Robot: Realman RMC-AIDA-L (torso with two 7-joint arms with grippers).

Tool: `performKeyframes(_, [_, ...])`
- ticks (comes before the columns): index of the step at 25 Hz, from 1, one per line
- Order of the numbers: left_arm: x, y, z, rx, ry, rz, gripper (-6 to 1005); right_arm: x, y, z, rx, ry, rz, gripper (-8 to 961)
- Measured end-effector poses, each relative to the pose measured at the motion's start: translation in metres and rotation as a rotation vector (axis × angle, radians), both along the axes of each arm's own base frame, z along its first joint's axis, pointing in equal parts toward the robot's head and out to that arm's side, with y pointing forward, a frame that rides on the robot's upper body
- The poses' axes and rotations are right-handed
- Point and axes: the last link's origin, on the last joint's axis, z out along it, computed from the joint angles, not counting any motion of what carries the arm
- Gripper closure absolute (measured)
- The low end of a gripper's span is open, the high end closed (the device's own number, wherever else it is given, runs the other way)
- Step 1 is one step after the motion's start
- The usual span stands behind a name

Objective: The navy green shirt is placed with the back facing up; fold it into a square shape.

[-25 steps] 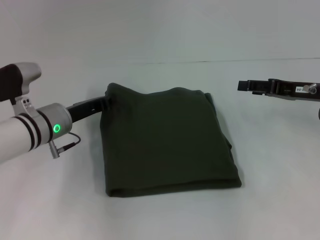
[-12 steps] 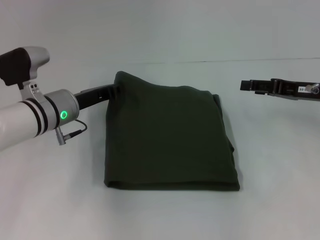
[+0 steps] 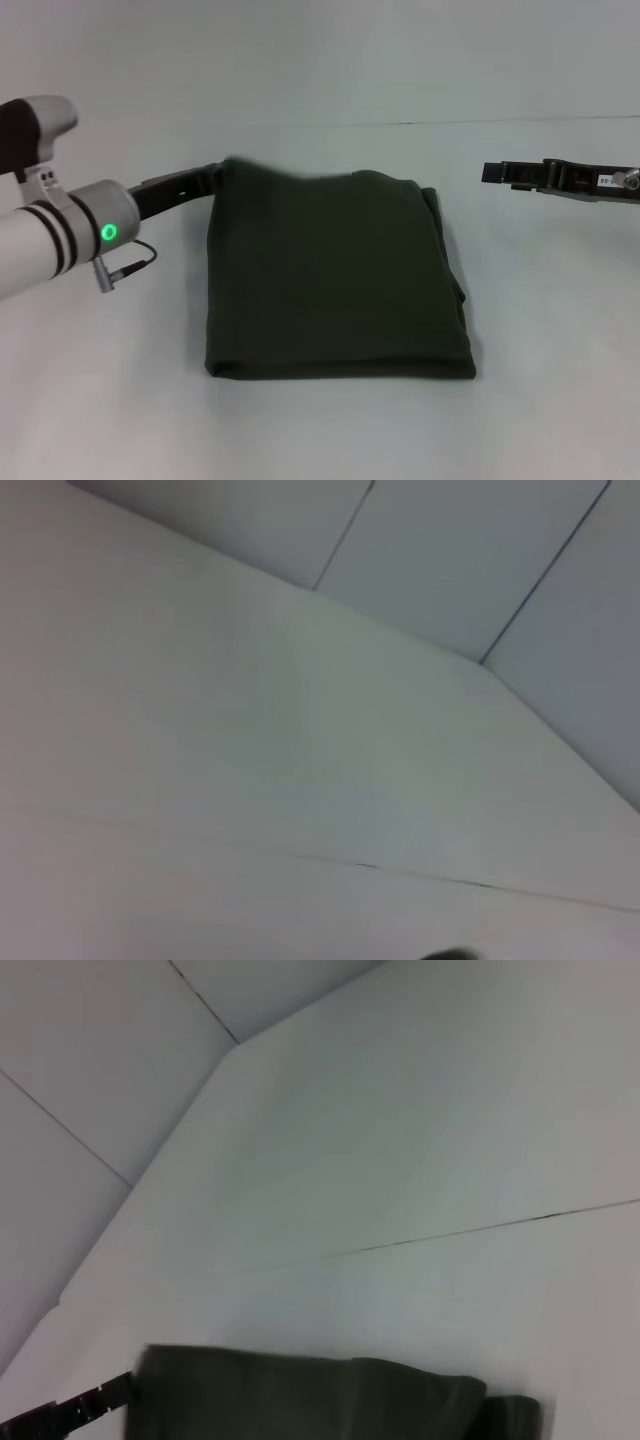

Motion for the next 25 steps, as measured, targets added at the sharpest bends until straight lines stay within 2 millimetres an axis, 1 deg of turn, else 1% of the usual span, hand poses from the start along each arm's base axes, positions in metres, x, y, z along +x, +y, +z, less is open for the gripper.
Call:
performKeyframes(4, [-0.012, -0.003, 0.014, 0.049, -0.031, 0.032, 802, 0.001, 0.0, 0.002, 0.008, -0.001, -0.004, 175])
performKeyframes(5, [-0.016, -0.005, 0.023, 0.073, -0.053, 0.03, 798, 0.002, 0.001, 0.003, 0.013, 0.0, -0.005, 172])
performKeyframes(7, [-0.018, -0.011, 0.035, 0.093, -0.09, 0.0, 704, 0.003, 0.0, 0.006, 0.025, 0.007, -0.001, 167])
performKeyframes(8, [-0.015, -0.017, 0.043, 0.095, -0.121, -0.045, 657, 0.003, -0.001, 0.007, 0.028, 0.012, 0.007, 164])
performKeyframes(10, [-0.005, -0.031, 0.051, 0.066, -0.176, -0.163, 563, 0.002, -0.004, 0.01, 0.039, 0.026, 0.052, 159])
performKeyframes(13, [0.012, -0.061, 0.057, -0.014, -0.237, -0.378, 492, -0.008, -0.02, 0.01, 0.049, 0.078, 0.219, 152])
performKeyframes(16, [0.024, -0.093, 0.061, -0.089, -0.28, -0.575, 421, -0.018, -0.045, 0.01, 0.066, 0.134, 0.428, 144])
performKeyframes(19, [0.024, -0.115, 0.063, -0.118, -0.261, -0.703, 351, -0.022, -0.067, 0.005, 0.055, 0.156, 0.576, 136])
performKeyframes(20, [0.022, -0.118, 0.063, -0.12, -0.251, -0.716, 327, -0.023, -0.073, 0.003, 0.049, 0.157, 0.615, 134])
performKeyframes(23, [0.015, -0.131, 0.062, -0.131, -0.195, -0.773, 135, -0.028, -0.087, -0.007, 0.018, 0.144, 0.717, 126])
performKeyframes(25, [0.011, -0.139, 0.06, -0.155, -0.164, -0.795, 107, -0.032, -0.092, -0.013, -0.013, 0.124, 0.755, 121])
